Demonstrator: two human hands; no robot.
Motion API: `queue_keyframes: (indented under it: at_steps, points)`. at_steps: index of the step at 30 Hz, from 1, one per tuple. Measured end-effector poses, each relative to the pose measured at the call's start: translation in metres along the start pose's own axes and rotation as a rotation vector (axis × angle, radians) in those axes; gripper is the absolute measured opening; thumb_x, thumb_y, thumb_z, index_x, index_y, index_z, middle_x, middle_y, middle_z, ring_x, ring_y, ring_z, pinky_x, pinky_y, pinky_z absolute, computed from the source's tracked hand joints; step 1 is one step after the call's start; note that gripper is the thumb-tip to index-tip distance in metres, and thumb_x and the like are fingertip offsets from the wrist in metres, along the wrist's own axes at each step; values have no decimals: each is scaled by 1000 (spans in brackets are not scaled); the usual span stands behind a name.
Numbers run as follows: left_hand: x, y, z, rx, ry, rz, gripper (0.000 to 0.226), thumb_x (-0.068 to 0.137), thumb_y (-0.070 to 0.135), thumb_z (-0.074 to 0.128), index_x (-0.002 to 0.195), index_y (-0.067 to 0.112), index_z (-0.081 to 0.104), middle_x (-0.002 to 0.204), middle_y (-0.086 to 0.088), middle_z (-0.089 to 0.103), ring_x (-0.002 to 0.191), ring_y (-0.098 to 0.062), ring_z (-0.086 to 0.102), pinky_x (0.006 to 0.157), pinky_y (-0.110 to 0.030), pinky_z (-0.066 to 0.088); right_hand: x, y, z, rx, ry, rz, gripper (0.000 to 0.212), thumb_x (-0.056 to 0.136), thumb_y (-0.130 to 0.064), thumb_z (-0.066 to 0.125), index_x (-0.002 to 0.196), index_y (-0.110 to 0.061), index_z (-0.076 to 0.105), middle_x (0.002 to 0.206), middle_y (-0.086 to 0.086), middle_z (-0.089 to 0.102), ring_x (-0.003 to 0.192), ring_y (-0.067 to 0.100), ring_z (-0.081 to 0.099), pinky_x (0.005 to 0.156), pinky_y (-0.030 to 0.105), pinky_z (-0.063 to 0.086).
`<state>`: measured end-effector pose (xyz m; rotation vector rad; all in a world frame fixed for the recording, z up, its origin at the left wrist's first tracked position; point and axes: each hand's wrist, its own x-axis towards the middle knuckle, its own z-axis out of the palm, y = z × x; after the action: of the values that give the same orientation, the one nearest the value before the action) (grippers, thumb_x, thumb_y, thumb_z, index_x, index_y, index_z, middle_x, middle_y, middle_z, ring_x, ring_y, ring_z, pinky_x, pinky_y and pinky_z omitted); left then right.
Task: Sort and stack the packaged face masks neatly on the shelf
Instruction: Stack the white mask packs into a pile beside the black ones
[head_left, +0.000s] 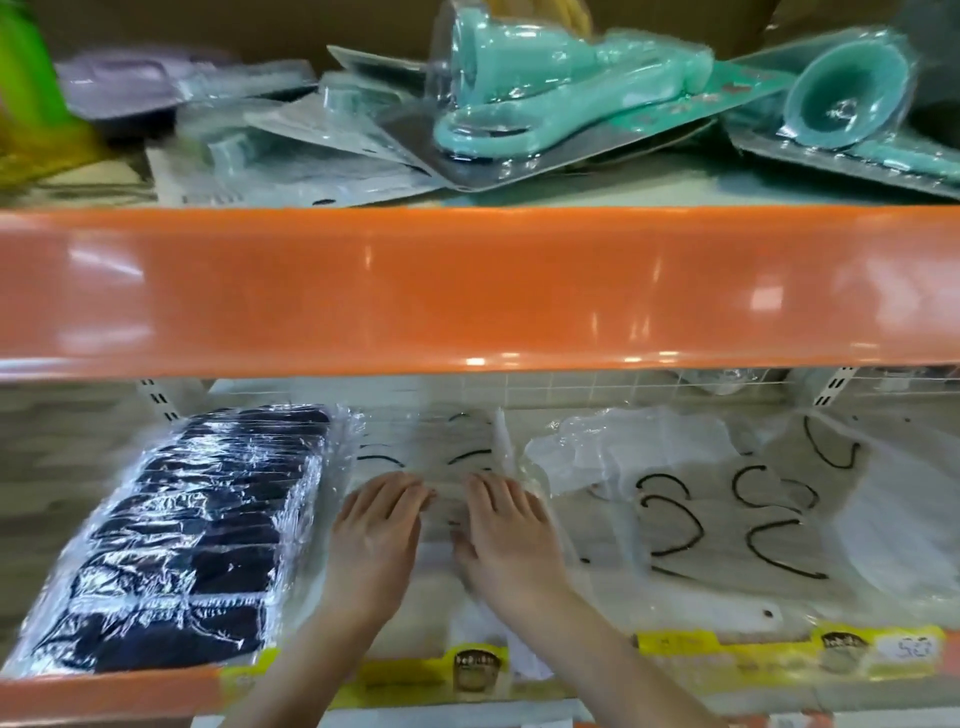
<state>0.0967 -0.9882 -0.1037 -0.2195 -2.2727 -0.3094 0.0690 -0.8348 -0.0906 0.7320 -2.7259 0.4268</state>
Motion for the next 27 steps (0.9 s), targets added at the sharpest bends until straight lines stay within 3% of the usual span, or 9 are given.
queue_keyframes:
  at_steps: [5, 9, 12, 16, 18, 19, 21, 24, 27]
  points:
    - [-14, -29, -1, 2, -106, -37, 22, 81, 12, 50, 93, 11, 68, 98, -4, 68, 97, -23, 59, 81, -34, 42, 8, -16, 21, -23, -107, 87, 71, 44, -29, 84, 110, -10, 64, 98, 2, 63, 86, 24, 64, 71, 33, 54]
    - [-22, -31, -2, 12, -214, -56, 22, 76, 8, 58, 94, 14, 69, 99, 1, 67, 91, -20, 62, 77, -30, 41, 8, -19, 24, -14, -210, 43, 62, 78, -11, 64, 136, -7, 44, 127, 8, 50, 117, 32, 50, 99, 39, 40]
    - [-26, -28, 5, -28, -298, -87, 39, 62, 0, 71, 98, 16, 70, 103, 2, 68, 93, -21, 65, 74, -33, 50, 8, -18, 27, -33, -214, 43, 64, 44, -15, 84, 106, -14, 68, 103, 3, 64, 88, 24, 65, 78, 33, 54]
    - [-30, -22, 14, -34, -481, -113, 57, 52, 10, 80, 107, 22, 68, 114, 4, 67, 102, -18, 65, 79, -30, 54, 12, -17, 30, -68, -157, 55, 57, 32, -22, 89, 87, -26, 72, 99, -6, 69, 85, 16, 67, 88, 30, 46]
    - [-34, -21, 18, -12, -498, -107, 42, 67, 21, 67, 109, 22, 66, 118, 1, 67, 106, -19, 65, 84, -31, 54, 10, -18, 23, -86, -143, 123, 58, 41, -21, 89, 96, -25, 70, 109, -4, 65, 97, 17, 65, 91, 34, 49]
    - [-34, -21, 18, 1, -504, -112, 37, 73, 25, 57, 109, 22, 67, 119, -1, 67, 108, -21, 65, 86, -33, 53, 9, -18, 20, -72, -167, 151, 58, 58, -20, 83, 113, -22, 64, 124, -2, 57, 114, 19, 58, 100, 37, 42]
    - [-34, -22, 17, 40, -538, -114, 41, 77, 30, 44, 109, 20, 67, 120, -4, 67, 108, -23, 65, 93, -36, 48, 7, -16, 14, -86, -249, 202, 59, 91, -20, 54, 145, -19, 29, 153, 1, 23, 141, 21, 22, 116, 41, 14]
    - [-30, -18, 12, 85, -560, -114, 55, 78, 54, 41, 107, 17, 71, 117, -6, 68, 106, -24, 66, 95, -39, 42, -1, -7, 6, -125, -334, 303, 73, 99, -39, 42, 153, -17, -3, 160, 5, -4, 147, 24, -3, 117, 45, 3]
    - [-28, -12, 9, 77, -537, -125, 63, 80, 67, 38, 113, 21, 65, 118, -4, 67, 108, -24, 65, 88, -42, 52, -9, 3, 3, -117, -301, 358, 81, 87, -45, 61, 149, -10, 23, 154, 19, 20, 142, 37, 22, 109, 53, 26]
